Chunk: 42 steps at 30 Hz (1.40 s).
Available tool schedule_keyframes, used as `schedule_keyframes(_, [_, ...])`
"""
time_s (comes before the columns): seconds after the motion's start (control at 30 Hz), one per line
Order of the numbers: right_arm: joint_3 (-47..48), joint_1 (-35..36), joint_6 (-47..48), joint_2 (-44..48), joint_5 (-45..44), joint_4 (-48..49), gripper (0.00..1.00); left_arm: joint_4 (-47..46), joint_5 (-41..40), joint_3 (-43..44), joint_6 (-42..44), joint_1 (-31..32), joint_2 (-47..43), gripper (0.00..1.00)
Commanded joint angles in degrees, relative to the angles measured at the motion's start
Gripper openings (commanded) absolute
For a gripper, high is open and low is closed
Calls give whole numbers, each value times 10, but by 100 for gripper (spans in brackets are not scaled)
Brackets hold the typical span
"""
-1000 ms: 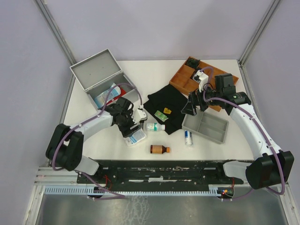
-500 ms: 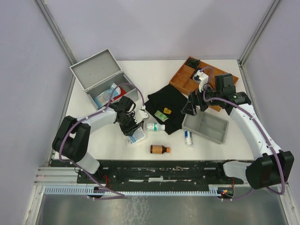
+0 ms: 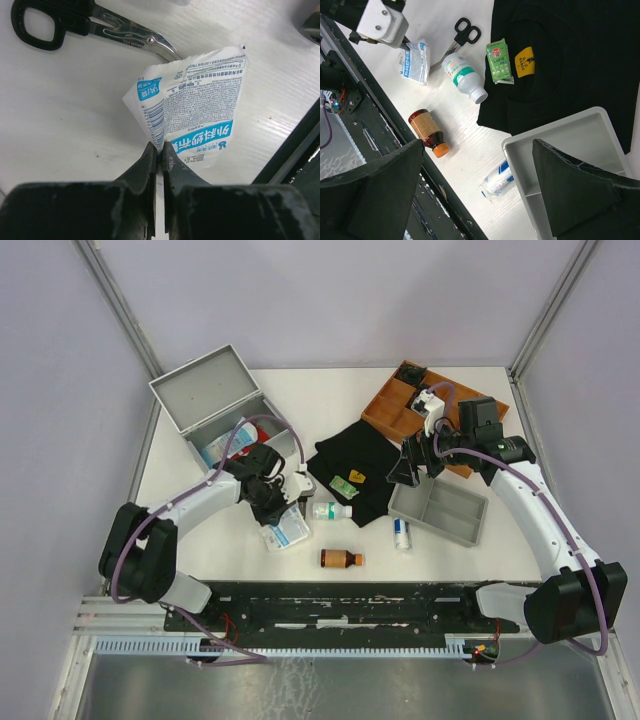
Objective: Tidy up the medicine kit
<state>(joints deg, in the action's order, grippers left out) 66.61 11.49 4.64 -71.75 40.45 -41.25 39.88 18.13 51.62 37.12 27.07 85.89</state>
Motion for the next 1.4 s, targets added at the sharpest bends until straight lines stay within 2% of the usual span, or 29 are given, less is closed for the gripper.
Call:
schedule_keyframes(0.0, [12,-1,8,6,2,8,98,51,9,45,2,-2,-51,4])
schedule_keyframes(0.17, [12,-2,8,5,2,7,98,95,-27,105,7,-2,-97,3])
schedule_keyframes(0.4, [13,-1,7,7,2,8,99,104,-140,219,8,-11,-107,3])
schedule_keyframes(0.57, [13,-2,7,8,3,7,99,90,-184,291,8,-46,-62,3])
schedule_keyframes(0.8, [13,-2,8,11,5,7,99,72,-185,367,27,-111,10,3])
schedule_keyframes(0.97, [13,-2,9,16,5,7,100,75,-186,437,45,-154,95,3])
schedule_keyframes(1.37, [13,-1,12,19,9,5,100,61,-194,501,58,-176,213,6])
